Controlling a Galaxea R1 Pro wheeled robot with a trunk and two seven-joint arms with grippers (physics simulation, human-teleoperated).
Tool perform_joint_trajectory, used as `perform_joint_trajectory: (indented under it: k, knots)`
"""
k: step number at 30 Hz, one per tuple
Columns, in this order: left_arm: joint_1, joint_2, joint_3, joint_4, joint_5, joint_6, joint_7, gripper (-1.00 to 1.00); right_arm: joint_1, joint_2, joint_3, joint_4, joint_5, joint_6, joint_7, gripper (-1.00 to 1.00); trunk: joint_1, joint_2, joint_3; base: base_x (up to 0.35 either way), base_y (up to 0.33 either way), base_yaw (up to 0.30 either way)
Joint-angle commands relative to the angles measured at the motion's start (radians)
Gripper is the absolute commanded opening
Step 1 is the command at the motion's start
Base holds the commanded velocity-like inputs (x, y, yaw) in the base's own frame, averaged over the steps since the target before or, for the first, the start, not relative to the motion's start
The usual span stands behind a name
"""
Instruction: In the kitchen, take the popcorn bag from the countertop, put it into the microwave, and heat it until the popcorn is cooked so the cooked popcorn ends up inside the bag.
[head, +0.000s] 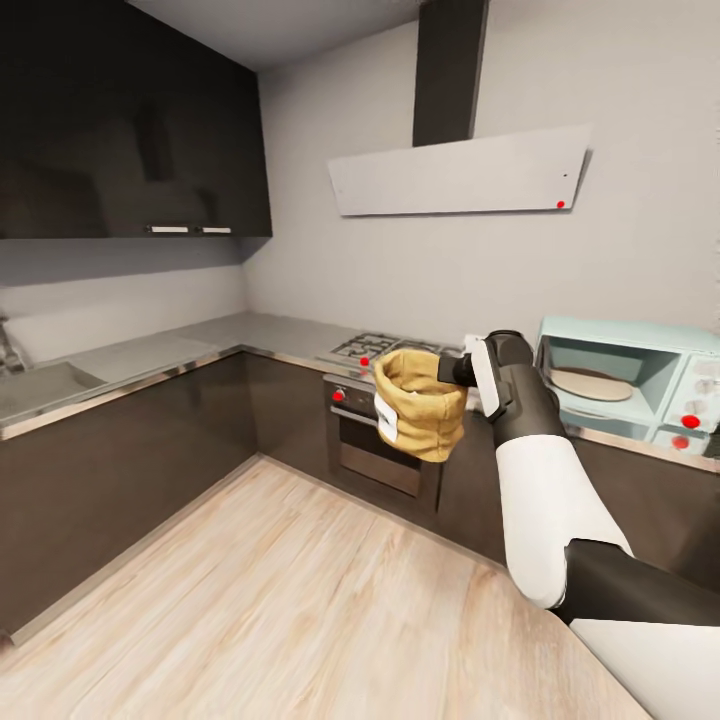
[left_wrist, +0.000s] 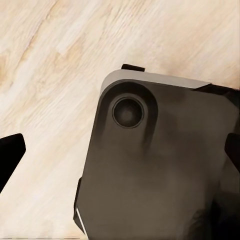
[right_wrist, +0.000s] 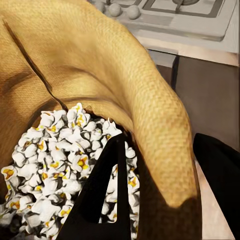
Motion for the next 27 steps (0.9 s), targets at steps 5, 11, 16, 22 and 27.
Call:
perform_joint_trajectory:
  k: [5, 11, 16, 22, 27]
  knots:
    - [0.000, 0.000, 0.000, 0.000, 0.004, -0.004, -0.001, 1.00, -0.001, 0.001, -0.003, 0.001, 0.005, 0.004, 0.002, -1.00, -0.001, -0.001, -0.001, -0.345, 0.000, 0.000]
    - [0.000, -0.001, 0.000, 0.000, 0.004, -0.005, -0.001, 1.00, -0.001, 0.001, -0.003, 0.001, 0.005, 0.004, 0.002, -1.00, -0.001, -0.001, -0.001, -0.345, 0.000, 0.000]
    - [0.000, 0.000, 0.000, 0.000, 0.004, -0.005, -0.001, 1.00, -0.001, 0.001, -0.003, 0.001, 0.005, 0.004, 0.002, -1.00, -0.001, -0.001, -0.001, -0.345, 0.000, 0.000]
    - [0.000, 0.000, 0.000, 0.000, 0.004, -0.005, 0.000, 1.00, -0.001, 0.001, -0.003, 0.002, 0.002, 0.004, 0.002, -1.00, -0.001, -0.001, -0.001, -0.345, 0.000, 0.000]
    - [0.000, -0.001, 0.000, 0.000, 0.004, -0.005, 0.001, 1.00, -0.001, 0.001, -0.003, 0.002, 0.000, 0.004, 0.002, -1.00, -0.001, -0.001, -0.001, -0.345, 0.000, 0.000]
